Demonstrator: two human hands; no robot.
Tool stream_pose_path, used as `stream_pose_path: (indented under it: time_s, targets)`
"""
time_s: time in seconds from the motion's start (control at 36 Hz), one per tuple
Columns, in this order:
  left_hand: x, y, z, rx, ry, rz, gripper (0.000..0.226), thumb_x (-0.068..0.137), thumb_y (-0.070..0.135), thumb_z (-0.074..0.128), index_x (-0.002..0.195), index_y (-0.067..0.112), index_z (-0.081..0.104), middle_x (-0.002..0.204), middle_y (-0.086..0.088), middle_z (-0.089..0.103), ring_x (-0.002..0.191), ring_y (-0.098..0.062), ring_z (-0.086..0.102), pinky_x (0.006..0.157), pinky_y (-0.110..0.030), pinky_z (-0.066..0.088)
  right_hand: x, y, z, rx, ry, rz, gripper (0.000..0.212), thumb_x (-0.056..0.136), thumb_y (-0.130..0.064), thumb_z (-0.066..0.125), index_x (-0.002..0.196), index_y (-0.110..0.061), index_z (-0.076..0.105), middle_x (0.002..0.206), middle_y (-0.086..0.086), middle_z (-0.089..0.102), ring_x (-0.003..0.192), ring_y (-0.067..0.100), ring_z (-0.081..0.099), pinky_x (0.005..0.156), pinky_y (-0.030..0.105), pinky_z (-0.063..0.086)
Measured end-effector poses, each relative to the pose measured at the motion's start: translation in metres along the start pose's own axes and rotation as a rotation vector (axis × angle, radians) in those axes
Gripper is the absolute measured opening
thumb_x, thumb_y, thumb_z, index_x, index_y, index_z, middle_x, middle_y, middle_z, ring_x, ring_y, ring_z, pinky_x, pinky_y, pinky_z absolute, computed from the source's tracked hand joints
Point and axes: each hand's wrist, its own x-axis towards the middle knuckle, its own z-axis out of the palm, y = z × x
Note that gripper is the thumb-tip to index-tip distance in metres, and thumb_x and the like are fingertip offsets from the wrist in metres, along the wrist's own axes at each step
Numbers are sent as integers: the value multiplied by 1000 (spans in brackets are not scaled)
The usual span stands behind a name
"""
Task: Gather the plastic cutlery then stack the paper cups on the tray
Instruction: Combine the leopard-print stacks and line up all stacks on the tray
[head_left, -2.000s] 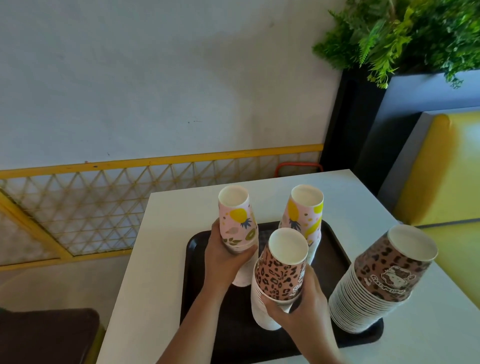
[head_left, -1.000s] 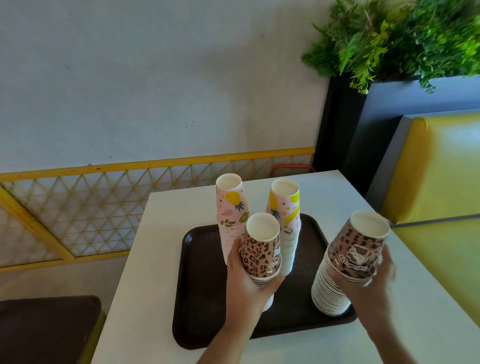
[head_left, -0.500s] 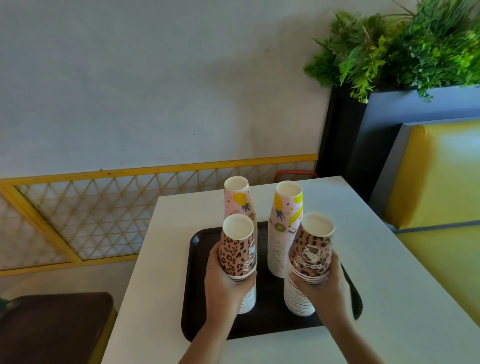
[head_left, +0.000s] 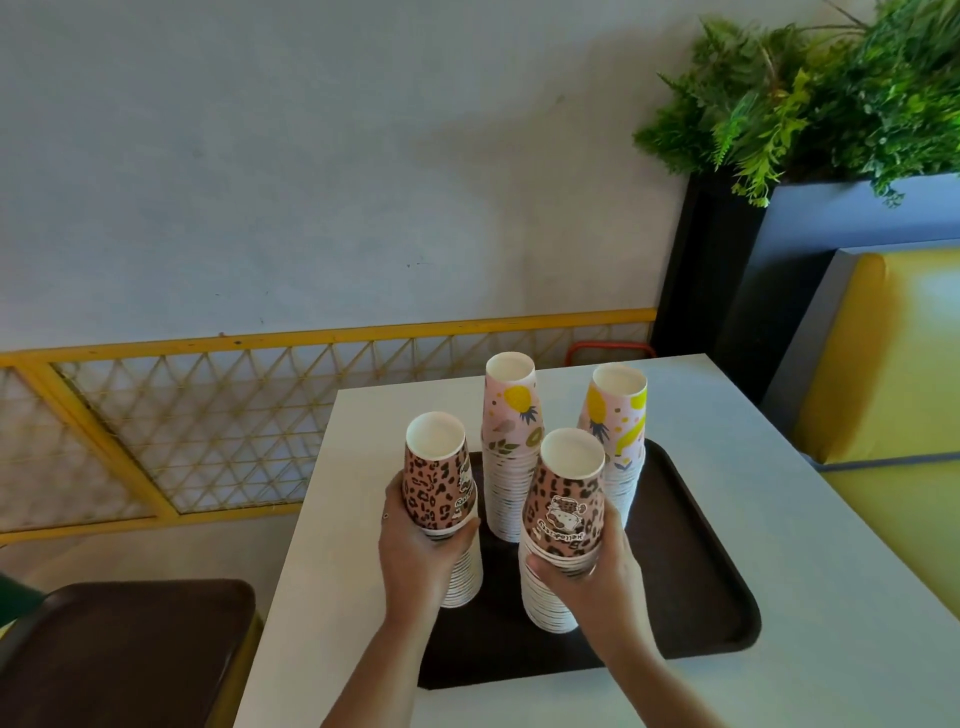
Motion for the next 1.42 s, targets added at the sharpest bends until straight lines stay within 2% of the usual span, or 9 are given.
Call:
stream_pose_path:
  time_s: [0.11, 0.28, 0.75, 0.89, 1.0, 1.11, 1.17, 1.28, 1.42]
  targets:
    - [9, -5, -2, 6, -2, 2, 84, 55, 13, 89, 127, 13, 45, 120, -4, 60, 108, -21, 57, 86, -28, 44, -1, -1, 10, -11, -6, -8, 88, 60, -25, 85, 130, -35, 32, 112, -24, 51, 102, -4, 52, 75, 4, 41]
    - [21, -10, -3, -6, -7, 3, 83, 55, 15, 89, 126, 14, 46, 120, -5, 60, 108, -23, 58, 85, -29, 44, -1, 4, 30, -58, -9, -2, 97, 58, -33, 84, 138, -32, 28, 131, -10, 51, 120, 8, 51, 97, 29, 46]
    - [33, -15, -2, -49, -38, 49, 80, 57, 16, 89, 123, 25, 45, 116, 7, 58, 106, -16, 58, 83, -26, 43, -4, -5, 49, -58, -12, -73, 91, 67, -30, 80, 130, -46, 16, 131, -19, 40, 120, -7, 39, 84, 0, 32]
    - [8, -3, -12, -55, 34, 68, 94, 67, 19, 83, 142, 18, 28, 145, -1, 38, 133, -17, 38, 108, -34, 33, -7, -2, 33, -74, -27, -138, 85, 68, -53, 71, 133, -46, 17, 140, -21, 32, 126, -12, 29, 95, 5, 29]
    - [-38, 9, -11, -70, 119, 206, 80, 71, 31, 67, 138, 13, 28, 137, 7, 37, 127, -14, 39, 104, -10, 26, -9, -1, 8, -97, 161, -239, 65, 73, -52, 59, 130, -37, 31, 132, -23, 34, 124, 1, 37, 100, 23, 34]
    - [-72, 17, 17, -82, 40, 158, 82, 69, 48, 63, 136, 16, 30, 135, 3, 40, 125, -11, 40, 103, -5, 27, 13, 7, -25, -137, 437, -256, 66, 73, -23, 74, 125, -24, 34, 130, 3, 37, 116, 16, 42, 93, 12, 31]
    - [-78, 20, 30, -50, 19, 150, 89, 63, 53, 67, 136, 20, 28, 136, 3, 40, 125, -7, 39, 102, -5, 27, 27, 12, -34, -142, 467, -160, 77, 69, -17, 79, 128, -24, 31, 134, 9, 35, 120, 21, 42, 97, 20, 33]
    - [-78, 22, 54, -44, 54, 60, 106, 52, 38, 87, 137, 26, 24, 135, 10, 36, 127, -4, 36, 102, -12, 29, 55, 27, -47, -150, 288, -30, 99, 65, -27, 82, 142, -24, 20, 148, 6, 24, 133, 24, 33, 104, 43, 35]
    - [-69, 21, 71, -16, 175, -16, 99, 53, 14, 90, 135, 9, 35, 129, 2, 45, 122, -14, 45, 101, -22, 34, 75, 37, -48, -99, 43, -10, 110, 62, -26, 84, 146, -25, 14, 152, 1, 20, 137, 23, 29, 105, 46, 36]
